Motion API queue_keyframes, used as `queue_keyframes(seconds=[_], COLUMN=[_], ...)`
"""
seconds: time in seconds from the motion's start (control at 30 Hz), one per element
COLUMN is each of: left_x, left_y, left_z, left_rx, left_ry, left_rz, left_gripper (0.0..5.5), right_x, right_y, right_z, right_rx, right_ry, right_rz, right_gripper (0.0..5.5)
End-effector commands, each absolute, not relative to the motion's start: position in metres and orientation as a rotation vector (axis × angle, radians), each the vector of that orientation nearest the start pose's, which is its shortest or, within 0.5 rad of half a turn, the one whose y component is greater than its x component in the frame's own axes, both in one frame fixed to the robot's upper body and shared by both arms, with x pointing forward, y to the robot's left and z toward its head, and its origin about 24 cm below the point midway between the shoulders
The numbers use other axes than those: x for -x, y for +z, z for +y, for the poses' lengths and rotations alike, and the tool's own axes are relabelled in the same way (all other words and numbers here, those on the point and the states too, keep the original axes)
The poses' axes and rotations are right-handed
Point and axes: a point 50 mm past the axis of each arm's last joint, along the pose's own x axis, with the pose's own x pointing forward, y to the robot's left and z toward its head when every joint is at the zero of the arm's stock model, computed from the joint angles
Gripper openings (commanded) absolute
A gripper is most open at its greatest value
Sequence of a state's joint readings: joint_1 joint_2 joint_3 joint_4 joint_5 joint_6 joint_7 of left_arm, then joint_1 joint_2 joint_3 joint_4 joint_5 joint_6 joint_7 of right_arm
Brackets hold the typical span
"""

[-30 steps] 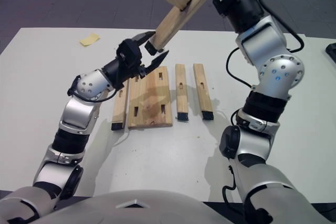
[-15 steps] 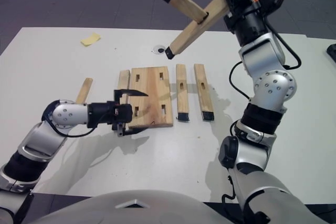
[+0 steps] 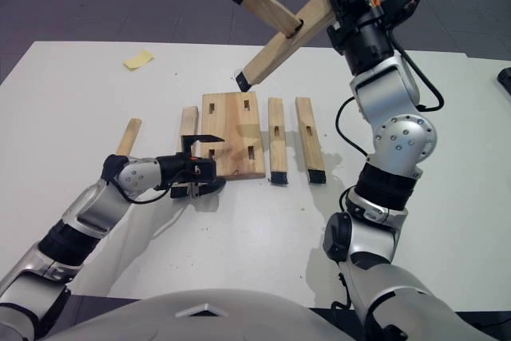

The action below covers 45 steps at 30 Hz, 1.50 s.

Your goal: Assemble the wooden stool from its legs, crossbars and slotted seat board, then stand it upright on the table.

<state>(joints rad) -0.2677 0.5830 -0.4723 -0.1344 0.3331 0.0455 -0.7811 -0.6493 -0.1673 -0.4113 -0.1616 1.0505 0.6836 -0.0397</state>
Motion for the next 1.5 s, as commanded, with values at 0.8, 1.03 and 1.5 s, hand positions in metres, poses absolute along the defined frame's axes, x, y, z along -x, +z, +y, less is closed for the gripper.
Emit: queue_keyframes(seconds=[0.8,1.03,1.5], left_x=[-0.294,-0.314,-0.318], left_y=[0.188,0.178,0.169], left_z=[0.192,0.170,0.151], left_rx=[0.264,0.334,0.323], left_ry=[-0.186,-0.098,-0.131], left_rz=[-0.296,-0.278,-0.249], left_gripper=[5.40,5.40,5.40], right_x=[-0.284,-0.288,-0.294], right_y=[0.164,0.144,0.139], right_z=[-0.179,-0.183,-0.182], right_rx=[-0.696,-0.664,-0.778], right_ry=[0.237,0.219,0.199], right_rz=[-0.138,-0.102,-0.087], right_gripper=[1.02,1.02,1.02])
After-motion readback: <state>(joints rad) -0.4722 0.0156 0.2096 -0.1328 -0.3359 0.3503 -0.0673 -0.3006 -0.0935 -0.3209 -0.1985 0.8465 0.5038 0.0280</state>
